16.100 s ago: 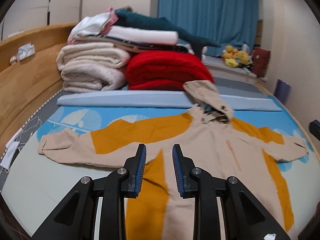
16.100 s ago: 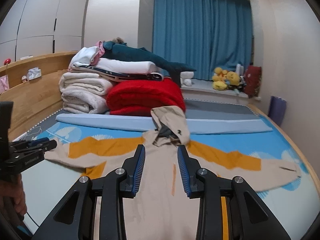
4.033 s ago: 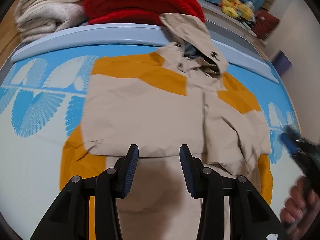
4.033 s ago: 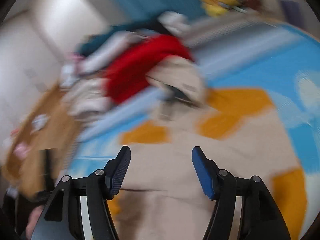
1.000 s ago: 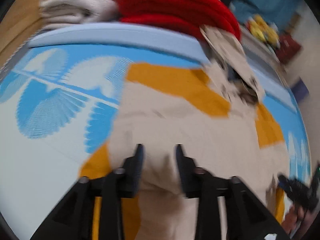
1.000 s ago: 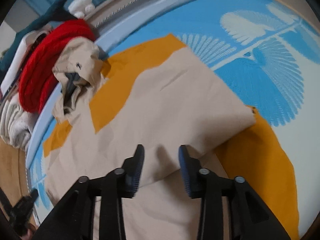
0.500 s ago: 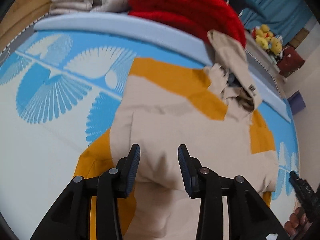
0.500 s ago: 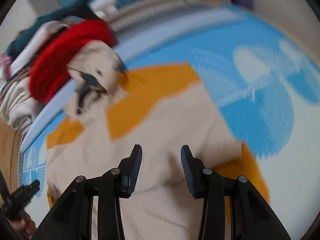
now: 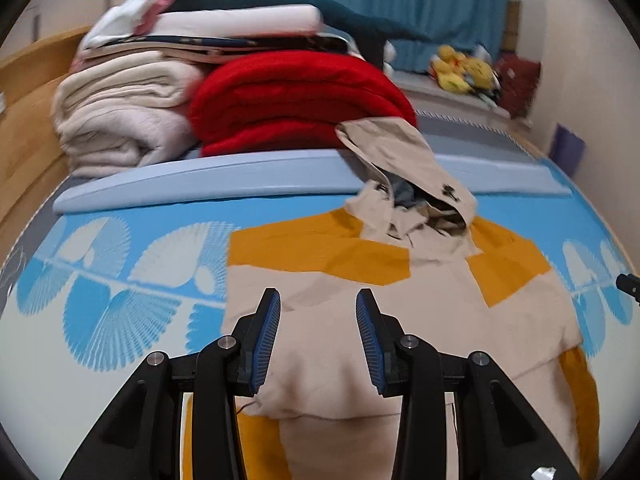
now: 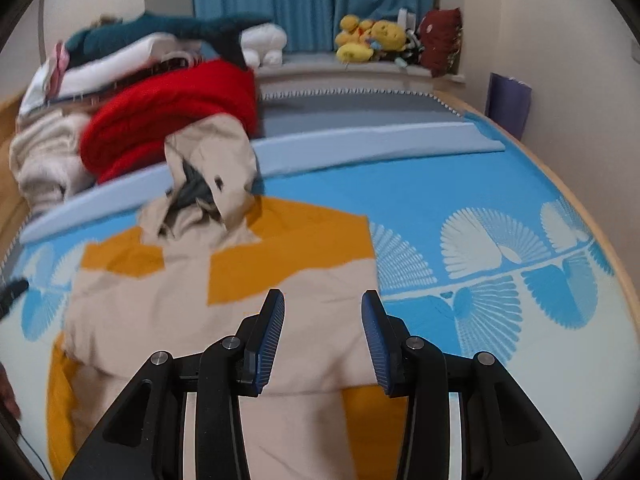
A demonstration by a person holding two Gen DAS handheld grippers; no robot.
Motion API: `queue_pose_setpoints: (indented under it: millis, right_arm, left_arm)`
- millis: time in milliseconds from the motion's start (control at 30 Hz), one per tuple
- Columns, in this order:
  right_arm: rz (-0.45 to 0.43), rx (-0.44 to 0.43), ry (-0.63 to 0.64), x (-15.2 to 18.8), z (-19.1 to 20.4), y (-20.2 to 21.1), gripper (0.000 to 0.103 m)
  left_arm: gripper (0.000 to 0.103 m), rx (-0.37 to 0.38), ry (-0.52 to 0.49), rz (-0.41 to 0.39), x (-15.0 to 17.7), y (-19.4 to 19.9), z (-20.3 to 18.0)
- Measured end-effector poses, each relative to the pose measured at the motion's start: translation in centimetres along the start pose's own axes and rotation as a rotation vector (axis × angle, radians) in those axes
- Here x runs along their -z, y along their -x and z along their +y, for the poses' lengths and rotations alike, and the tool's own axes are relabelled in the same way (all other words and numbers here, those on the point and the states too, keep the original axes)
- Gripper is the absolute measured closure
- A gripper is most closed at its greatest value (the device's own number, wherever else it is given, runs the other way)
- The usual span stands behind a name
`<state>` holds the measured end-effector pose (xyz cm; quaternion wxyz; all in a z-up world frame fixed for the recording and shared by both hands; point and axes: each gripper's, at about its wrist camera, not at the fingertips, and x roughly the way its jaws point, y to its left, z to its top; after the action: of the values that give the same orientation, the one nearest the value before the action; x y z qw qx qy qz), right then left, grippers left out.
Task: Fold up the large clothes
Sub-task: 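Grasp the beige hood with the left gripper and fold it onto the jacket body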
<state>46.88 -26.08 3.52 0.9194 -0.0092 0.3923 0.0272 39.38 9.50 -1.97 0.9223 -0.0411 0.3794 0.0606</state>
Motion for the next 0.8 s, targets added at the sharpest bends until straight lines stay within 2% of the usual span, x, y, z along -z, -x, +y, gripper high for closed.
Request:
queue_pose_setpoints:
  millis: [133,300,400,433,500,600,700,800]
  right_arm:
    - [0.073,0.012,0.043,0.2,-0.5,-1.2,0.061]
    - [0.118,0.013,0.051,0.5,-0.7,-2.6,0.064]
    - [0.133,0.016,0.063,0.6,-0.9,-3.6,0.094]
    - [0.156,0.028,0.050,0.7,-1.0,-3.9,0.095]
    - [0.163,0.036,0.035,0.8,-1.3,-4.5,0.096]
    - [0.157,0.034,0.021,0.8,-1.4,-4.9,0.094]
    - [0.161,0.026,0.004,0.8,-1.6,-5.6,0.089]
    - [0.202,-0.005,-0.002,1.2,-1.5,-6.5,0.084]
  left_arm:
    - [0.067,0.052,0.002,0.049,-3.6,-5.2,-1.6]
    - [0.067,0.077,0.014,0.065,-10.9,-14.2,-3.3]
    - [0.068,0.097,0.059,0.057,-14.8,-18.6,-3.8]
    - [0.068,0.101,0.067,0.054,-15.8,-19.9,-4.0]
    - [0.067,0.103,0.070,0.046,-17.8,-22.8,-4.5]
    - [0.065,0.097,0.099,0.076,-19.9,-27.2,-4.7]
    - [0.063,0.103,0.196,0.110,-21.0,-30.9,-4.1]
    - [0.063,0.096,0.286,0.153,-21.3,-33.9,-3.2]
